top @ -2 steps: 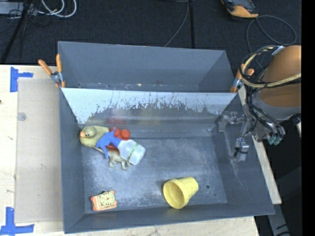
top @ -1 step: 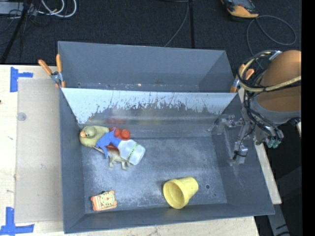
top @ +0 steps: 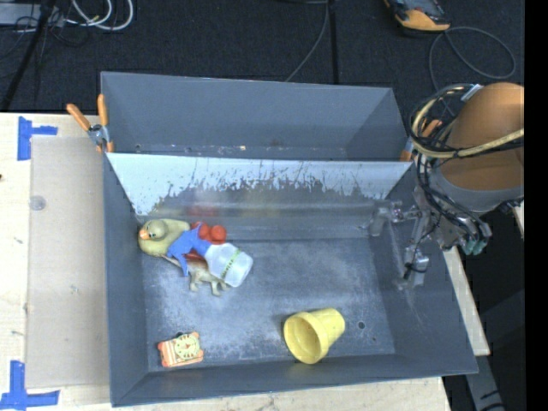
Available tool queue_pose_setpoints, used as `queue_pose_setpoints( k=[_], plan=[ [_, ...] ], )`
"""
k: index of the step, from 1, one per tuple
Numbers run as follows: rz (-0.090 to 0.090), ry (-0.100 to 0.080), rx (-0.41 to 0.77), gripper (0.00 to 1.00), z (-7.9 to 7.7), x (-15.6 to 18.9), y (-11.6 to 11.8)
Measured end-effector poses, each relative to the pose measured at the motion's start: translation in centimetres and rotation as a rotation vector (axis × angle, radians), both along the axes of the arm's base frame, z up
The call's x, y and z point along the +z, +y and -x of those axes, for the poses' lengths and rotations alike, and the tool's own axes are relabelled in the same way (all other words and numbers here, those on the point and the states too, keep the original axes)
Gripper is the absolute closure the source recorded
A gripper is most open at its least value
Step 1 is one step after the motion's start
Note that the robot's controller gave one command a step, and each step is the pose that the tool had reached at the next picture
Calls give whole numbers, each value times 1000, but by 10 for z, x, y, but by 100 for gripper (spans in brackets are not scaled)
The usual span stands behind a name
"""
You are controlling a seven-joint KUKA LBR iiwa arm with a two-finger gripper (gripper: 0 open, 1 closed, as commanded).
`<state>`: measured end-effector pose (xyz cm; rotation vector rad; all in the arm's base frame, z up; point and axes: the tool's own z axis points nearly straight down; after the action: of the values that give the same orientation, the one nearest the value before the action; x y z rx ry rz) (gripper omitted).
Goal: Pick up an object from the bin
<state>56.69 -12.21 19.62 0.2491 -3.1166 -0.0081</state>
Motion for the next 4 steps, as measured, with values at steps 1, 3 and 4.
queue_pose_setpoints(
  k=[1, 3, 4],
  plan=[
    [6, -31, -50, 0, 15, 23, 13],
    [4, -21, 127, 0, 47, -66, 66],
    [0, -16, 99, 0, 51, -89, 70]
  ],
)
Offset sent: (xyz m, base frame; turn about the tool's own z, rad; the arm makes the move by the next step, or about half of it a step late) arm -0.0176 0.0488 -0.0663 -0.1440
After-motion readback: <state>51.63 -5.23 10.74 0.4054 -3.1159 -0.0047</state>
